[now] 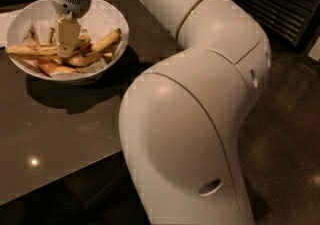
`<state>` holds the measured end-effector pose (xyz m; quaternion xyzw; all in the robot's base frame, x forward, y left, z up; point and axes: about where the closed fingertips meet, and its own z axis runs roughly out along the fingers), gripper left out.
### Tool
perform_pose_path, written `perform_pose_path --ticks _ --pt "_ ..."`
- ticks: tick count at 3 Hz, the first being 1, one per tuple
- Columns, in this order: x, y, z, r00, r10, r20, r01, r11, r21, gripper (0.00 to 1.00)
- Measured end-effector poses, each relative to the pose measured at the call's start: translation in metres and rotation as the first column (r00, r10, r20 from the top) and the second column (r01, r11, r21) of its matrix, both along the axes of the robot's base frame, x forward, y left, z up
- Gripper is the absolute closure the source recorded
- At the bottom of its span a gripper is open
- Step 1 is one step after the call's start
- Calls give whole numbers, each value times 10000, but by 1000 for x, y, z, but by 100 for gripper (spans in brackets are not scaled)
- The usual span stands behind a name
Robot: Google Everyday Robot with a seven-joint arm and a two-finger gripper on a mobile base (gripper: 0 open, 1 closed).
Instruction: Pick banana from white bowl
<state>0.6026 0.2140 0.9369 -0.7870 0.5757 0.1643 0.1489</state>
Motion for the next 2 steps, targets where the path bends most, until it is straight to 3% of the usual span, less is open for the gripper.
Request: perform_pose_path --ticks 2 --pt "9 -6 -5 10000 4 69 -2 9997 -262 43"
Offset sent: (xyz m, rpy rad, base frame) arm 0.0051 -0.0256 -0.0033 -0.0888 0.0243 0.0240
